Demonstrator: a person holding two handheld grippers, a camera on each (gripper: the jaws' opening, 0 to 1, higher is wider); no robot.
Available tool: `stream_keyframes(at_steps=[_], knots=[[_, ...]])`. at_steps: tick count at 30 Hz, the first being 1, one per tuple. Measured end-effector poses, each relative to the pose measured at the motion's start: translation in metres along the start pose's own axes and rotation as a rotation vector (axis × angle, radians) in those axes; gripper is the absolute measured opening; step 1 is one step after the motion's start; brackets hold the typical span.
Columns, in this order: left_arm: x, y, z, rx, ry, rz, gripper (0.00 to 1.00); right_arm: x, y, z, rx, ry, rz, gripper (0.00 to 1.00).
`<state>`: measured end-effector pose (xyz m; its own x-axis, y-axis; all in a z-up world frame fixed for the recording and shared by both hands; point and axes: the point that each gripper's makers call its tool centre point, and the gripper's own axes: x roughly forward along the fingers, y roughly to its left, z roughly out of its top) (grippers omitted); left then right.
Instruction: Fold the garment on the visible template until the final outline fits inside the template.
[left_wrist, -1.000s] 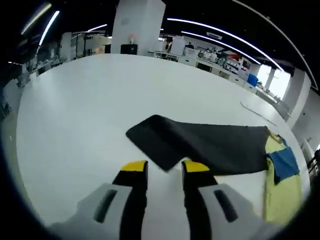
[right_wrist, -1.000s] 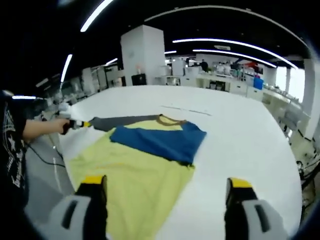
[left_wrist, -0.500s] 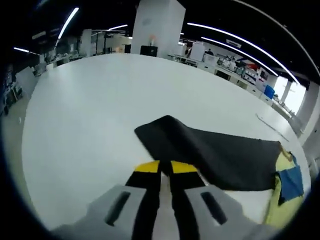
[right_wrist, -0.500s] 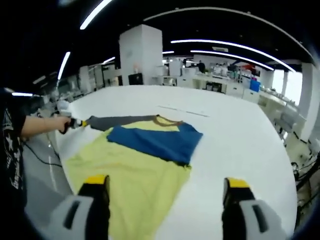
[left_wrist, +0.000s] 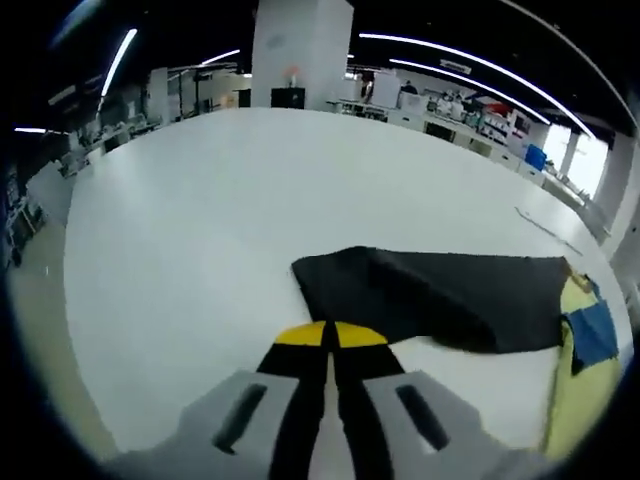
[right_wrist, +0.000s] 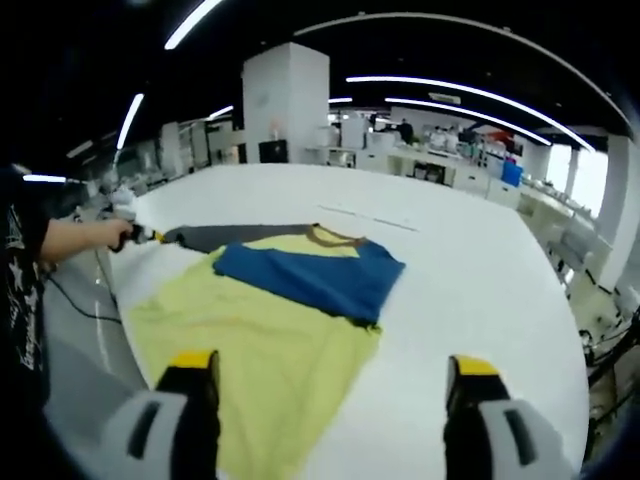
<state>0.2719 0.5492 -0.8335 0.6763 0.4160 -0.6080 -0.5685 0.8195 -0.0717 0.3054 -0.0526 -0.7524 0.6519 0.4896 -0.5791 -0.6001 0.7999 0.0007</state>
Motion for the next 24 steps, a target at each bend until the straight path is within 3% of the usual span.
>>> stream_keyframes(at_steps=[3, 6, 7, 10, 14, 18, 24], knots=[[0.0, 0.017, 0.003, 0.011, 0.007, -0.004, 0.0, 0.001, 0.003, -0.002, -0.01, 0.009, 0.015, 0.96], [-0.002, 0.023, 0.0, 0.063, 0.029, -0.027, 0.0, 0.002, 0.007, -0.004, -0.006, 0.019, 0.035, 0.98], [0.0, 0.021, 0.0, 0.089, 0.028, -0.06, 0.0, 0.002, 0.009, -0.005, -0.004, 0.021, 0.041, 0.98], [0.003, 0.03, -0.001, 0.168, 0.059, -0.069, 0.0, 0.003, 0.014, -0.006, -0.007, 0.027, 0.057, 0.98], [0.003, 0.026, 0.004, 0.103, 0.019, -0.094, 0.01, 0.004, 0.016, -0.006, -0.013, 0.027, 0.064, 0.98], [0.003, 0.024, 0.004, 0.098, 0.018, -0.103, 0.17, 0.004, 0.015, -0.005, -0.012, 0.022, 0.062, 0.98], [0.006, 0.022, 0.0, 0.074, 0.029, -0.087, 0.28, 0.003, 0.014, -0.007, -0.014, 0.028, 0.055, 0.98]])
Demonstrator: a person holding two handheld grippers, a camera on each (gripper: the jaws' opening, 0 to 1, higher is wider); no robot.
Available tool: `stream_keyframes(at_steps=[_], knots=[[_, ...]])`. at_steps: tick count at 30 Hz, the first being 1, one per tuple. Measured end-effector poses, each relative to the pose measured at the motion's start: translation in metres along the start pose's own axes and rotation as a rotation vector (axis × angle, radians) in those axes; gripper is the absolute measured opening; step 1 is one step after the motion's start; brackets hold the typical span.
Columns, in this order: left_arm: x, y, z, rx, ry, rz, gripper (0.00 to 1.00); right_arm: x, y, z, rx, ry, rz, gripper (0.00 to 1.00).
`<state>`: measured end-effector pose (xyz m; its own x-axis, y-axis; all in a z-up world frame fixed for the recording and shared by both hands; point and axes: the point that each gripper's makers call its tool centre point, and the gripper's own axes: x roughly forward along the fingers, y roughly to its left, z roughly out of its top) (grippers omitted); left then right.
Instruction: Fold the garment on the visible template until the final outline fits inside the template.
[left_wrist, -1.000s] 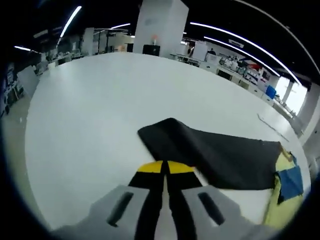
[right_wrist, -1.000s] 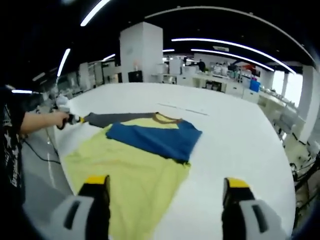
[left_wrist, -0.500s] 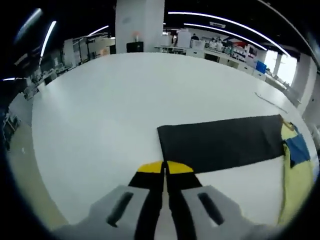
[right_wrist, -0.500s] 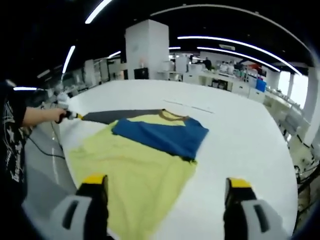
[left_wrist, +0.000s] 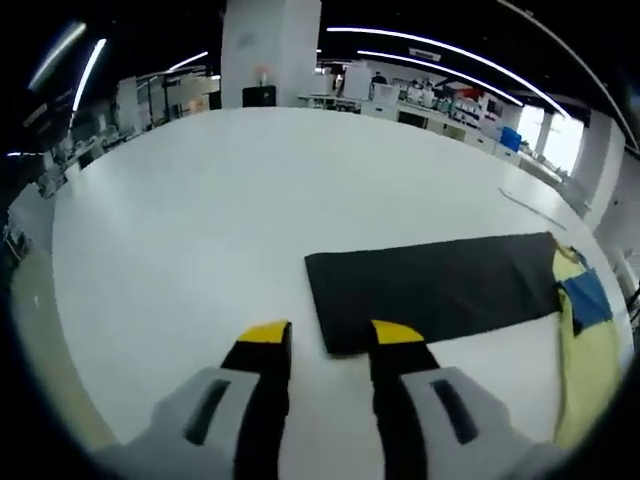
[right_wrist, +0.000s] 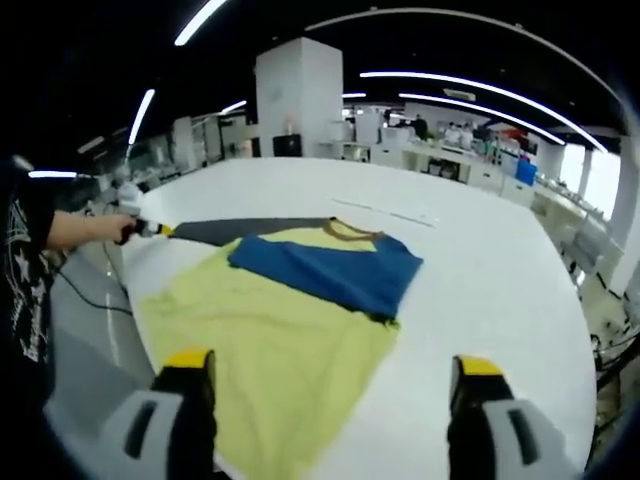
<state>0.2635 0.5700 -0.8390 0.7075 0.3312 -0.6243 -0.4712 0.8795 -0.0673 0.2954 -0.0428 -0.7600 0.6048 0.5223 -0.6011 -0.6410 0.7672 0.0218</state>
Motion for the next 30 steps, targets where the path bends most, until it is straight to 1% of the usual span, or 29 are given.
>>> stream_keyframes(at_steps=[1, 3, 4, 5, 6, 9, 14, 20, 21, 24, 25, 29, 30], knots=[[0.0007, -0.0003, -0.0024, 0.003, 0.009, 0.003, 0.28, -0.0001, 0.0001, -0.0005, 0.0, 0.001, -0.002, 0.98], [-0.0002, -0.0028, -0.005, -0.017, 0.008, 0.003, 0.28, -0.0005, 0.0004, -0.0014, -0.001, 0.005, -0.005, 0.98], [0.002, -0.0019, -0.005, -0.017, -0.002, 0.005, 0.27, -0.0006, 0.0003, -0.0018, -0.002, 0.006, -0.008, 0.98], [0.0032, -0.0008, -0.0054, -0.012, -0.005, 0.012, 0.26, -0.0006, -0.0009, -0.0028, -0.003, 0.008, -0.01, 0.98], [0.0026, 0.0025, -0.0063, -0.003, 0.001, 0.038, 0.23, -0.0007, -0.0014, -0.0033, -0.003, 0.009, -0.011, 0.98], [0.005, 0.0026, -0.0059, 0.008, -0.001, 0.04, 0.22, -0.0011, -0.0038, -0.0042, -0.005, 0.011, -0.026, 0.98], [0.0017, -0.0034, -0.0069, 0.014, -0.006, 0.051, 0.18, -0.0009, -0.0013, -0.0061, -0.005, 0.02, -0.021, 0.98], [0.0046, -0.0017, -0.0055, 0.001, 0.014, 0.065, 0.14, 0.0, -0.0018, -0.0084, -0.01, 0.028, -0.029, 0.98], [0.0063, 0.0001, -0.005, -0.026, 0.022, 0.076, 0.13, 0.0, -0.0023, -0.0083, -0.008, 0.026, -0.032, 0.98], [-0.0005, 0.0006, -0.0073, -0.074, 0.035, 0.093, 0.12, -0.0011, -0.0039, -0.0059, -0.004, 0.018, -0.045, 0.98], [-0.0019, 0.0008, -0.0073, -0.097, 0.038, 0.095, 0.11, -0.0013, -0.0051, -0.0056, -0.001, 0.016, -0.049, 0.98], [0.0026, 0.0012, -0.0071, -0.134, 0.042, 0.079, 0.06, -0.0021, -0.0089, -0.0049, 0.007, 0.011, -0.059, 0.98], [0.0018, 0.0002, -0.0076, -0.151, 0.043, 0.088, 0.05, -0.0024, -0.009, -0.0048, 0.006, 0.011, -0.061, 0.98]])
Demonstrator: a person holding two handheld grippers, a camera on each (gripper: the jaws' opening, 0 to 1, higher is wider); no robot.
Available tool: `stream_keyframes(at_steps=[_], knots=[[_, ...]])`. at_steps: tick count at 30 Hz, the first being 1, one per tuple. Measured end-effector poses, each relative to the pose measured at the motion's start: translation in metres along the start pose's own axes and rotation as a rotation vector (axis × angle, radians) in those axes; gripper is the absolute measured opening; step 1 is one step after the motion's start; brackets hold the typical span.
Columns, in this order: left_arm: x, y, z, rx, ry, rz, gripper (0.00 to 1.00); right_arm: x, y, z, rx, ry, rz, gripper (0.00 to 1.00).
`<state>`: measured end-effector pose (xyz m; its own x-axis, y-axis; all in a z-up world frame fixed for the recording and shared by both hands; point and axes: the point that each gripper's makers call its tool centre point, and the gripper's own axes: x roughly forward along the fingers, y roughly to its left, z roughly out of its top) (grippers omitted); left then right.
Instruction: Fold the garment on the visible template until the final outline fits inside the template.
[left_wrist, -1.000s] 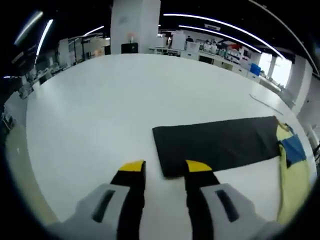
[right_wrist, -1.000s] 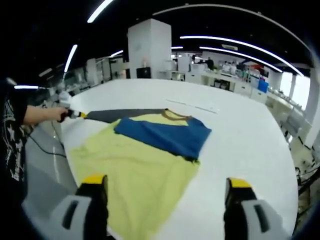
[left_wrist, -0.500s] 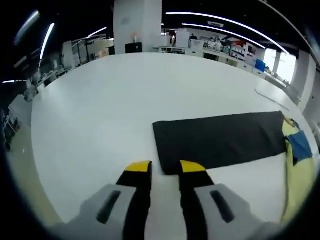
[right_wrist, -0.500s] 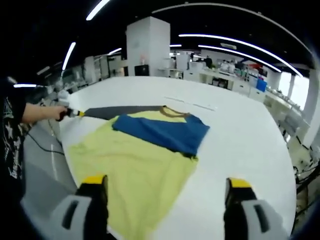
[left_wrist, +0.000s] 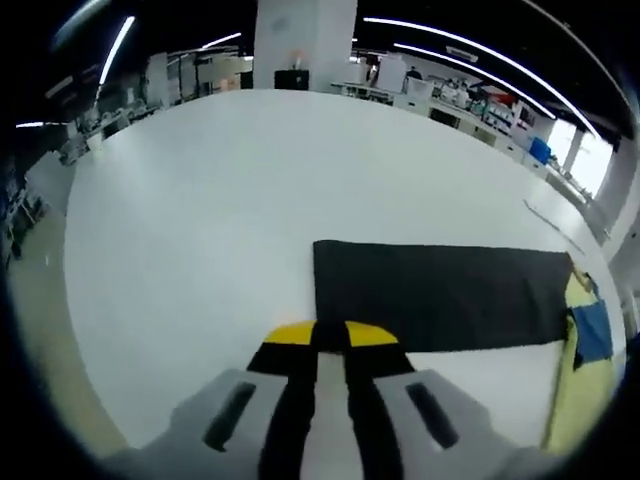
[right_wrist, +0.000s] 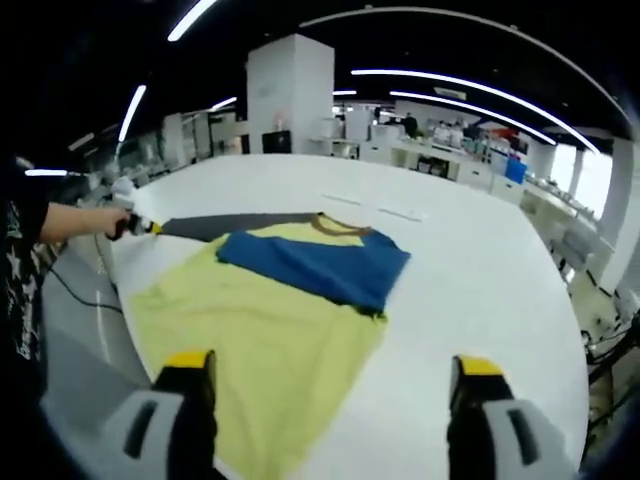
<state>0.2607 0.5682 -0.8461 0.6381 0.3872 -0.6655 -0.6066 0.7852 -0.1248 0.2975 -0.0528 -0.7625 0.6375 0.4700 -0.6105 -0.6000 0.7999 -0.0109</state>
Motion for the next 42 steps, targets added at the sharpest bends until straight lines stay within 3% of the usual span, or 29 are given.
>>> stream_keyframes(at_steps=[5, 18, 23, 32, 42], knots=[[0.001, 0.001, 0.002, -0.053, -0.02, -0.01, 0.0, -0.001, -0.001, 0.001, 0.003, -0.009, -0.009, 0.98], [-0.007, -0.018, 0.014, -0.011, -0.046, -0.092, 0.0, 0.0, 0.004, 0.002, 0.004, -0.013, 0.012, 0.99], [-0.013, -0.036, 0.024, 0.07, -0.069, -0.127, 0.0, -0.001, 0.005, 0.002, 0.003, -0.013, 0.013, 1.0], [-0.021, -0.074, 0.047, 0.077, -0.113, -0.23, 0.0, -0.002, 0.011, -0.001, -0.001, -0.006, 0.027, 1.0], [-0.03, -0.12, 0.06, 0.113, -0.125, -0.331, 0.0, 0.0, 0.02, -0.003, 0.002, -0.006, 0.059, 1.0]])
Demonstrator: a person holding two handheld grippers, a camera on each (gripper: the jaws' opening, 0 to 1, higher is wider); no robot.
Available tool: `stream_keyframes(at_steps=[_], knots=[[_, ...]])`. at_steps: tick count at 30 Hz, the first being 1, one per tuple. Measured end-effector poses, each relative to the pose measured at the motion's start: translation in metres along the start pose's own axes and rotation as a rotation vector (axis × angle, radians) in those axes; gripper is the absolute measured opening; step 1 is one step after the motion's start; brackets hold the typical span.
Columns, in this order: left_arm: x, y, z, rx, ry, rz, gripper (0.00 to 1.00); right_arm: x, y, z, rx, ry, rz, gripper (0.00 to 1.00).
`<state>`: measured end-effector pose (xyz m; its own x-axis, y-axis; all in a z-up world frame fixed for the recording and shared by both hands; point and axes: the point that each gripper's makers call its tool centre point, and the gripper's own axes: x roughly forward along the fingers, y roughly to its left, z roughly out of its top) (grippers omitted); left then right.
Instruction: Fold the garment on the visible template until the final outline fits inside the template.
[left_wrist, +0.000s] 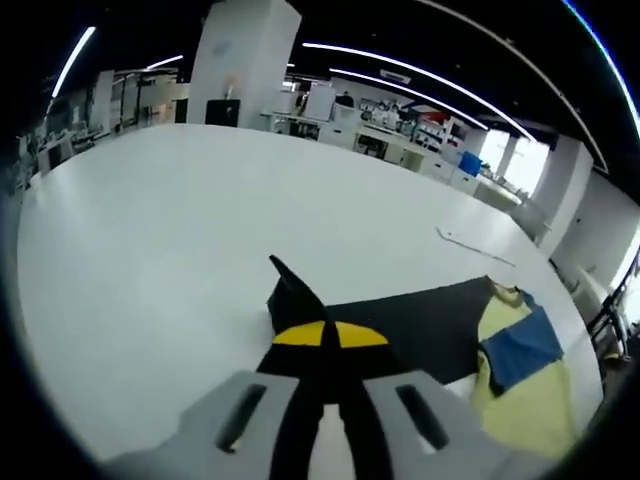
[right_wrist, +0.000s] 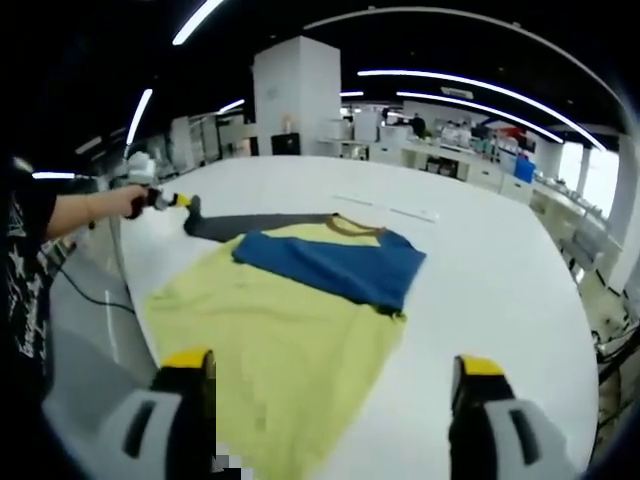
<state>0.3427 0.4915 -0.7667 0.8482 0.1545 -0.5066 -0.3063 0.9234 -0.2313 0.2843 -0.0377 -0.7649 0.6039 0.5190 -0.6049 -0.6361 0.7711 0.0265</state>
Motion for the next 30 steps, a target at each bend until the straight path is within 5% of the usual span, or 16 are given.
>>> stream_keyframes(at_steps=[15, 30], knots=[[0.011, -0.086, 0.016, -0.028, -0.037, -0.131, 0.0, 0.003, 0.02, -0.001, -0.009, 0.002, 0.057, 1.0], [0.029, -0.144, 0.026, 0.021, -0.014, -0.244, 0.0, 0.005, 0.025, -0.005, -0.01, 0.008, 0.074, 1.0]])
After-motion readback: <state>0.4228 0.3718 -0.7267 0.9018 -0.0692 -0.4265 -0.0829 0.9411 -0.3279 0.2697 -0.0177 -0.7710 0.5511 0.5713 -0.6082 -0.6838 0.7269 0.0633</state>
